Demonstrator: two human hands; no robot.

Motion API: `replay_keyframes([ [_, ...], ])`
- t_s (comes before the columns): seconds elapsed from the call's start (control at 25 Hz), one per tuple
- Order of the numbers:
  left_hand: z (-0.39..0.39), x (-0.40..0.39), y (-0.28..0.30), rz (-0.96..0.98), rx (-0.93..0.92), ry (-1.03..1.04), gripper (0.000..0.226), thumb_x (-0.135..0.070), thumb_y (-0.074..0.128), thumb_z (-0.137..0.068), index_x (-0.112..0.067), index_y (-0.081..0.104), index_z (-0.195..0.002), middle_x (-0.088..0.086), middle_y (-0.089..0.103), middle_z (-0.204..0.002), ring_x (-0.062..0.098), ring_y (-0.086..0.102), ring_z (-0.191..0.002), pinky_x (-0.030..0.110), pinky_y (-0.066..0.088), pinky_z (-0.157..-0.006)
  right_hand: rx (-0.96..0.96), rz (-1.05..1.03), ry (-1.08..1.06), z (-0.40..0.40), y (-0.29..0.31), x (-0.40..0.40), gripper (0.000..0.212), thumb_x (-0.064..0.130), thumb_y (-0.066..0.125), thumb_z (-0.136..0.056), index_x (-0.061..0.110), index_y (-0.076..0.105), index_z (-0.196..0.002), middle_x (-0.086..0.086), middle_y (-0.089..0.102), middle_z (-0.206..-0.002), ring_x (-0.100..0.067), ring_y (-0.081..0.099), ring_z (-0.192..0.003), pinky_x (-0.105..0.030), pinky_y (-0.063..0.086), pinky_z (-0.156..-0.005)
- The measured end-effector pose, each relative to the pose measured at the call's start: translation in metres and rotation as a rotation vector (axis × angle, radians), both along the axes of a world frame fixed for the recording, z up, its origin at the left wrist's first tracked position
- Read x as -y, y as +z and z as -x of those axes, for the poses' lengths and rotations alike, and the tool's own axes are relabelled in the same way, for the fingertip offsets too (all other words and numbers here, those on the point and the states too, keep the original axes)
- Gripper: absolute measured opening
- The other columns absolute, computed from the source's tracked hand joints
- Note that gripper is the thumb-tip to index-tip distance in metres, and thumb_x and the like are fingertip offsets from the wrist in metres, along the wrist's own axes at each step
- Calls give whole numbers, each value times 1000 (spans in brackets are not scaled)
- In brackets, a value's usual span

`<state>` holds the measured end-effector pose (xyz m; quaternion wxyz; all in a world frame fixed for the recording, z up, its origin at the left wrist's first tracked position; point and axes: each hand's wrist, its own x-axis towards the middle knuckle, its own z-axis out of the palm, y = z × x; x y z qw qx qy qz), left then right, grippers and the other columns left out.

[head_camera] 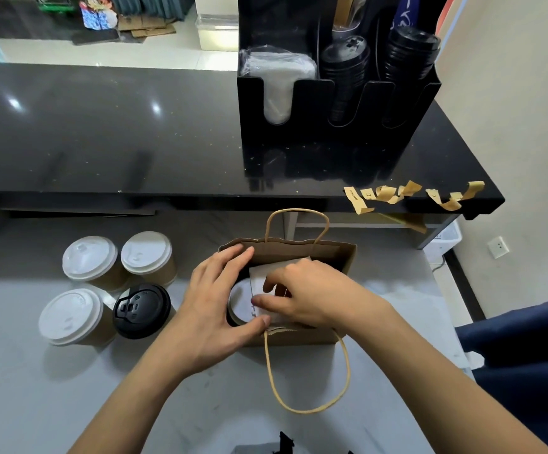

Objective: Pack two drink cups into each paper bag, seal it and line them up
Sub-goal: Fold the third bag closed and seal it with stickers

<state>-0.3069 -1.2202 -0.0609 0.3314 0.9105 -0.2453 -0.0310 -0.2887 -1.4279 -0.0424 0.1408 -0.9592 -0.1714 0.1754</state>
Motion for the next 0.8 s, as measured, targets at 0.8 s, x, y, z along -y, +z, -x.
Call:
replay_keyframes([
  [0.8,2,-11,8,353,93,188,38,-18,58,-91,-29,57,-128,-12,58,-128,21,54,-125,33,45,-102,494,-720,-738,67,-26,74,18,33,52,-105,28,65,-94,13,66,-95,-5,61,-94,-7,43,-73],
])
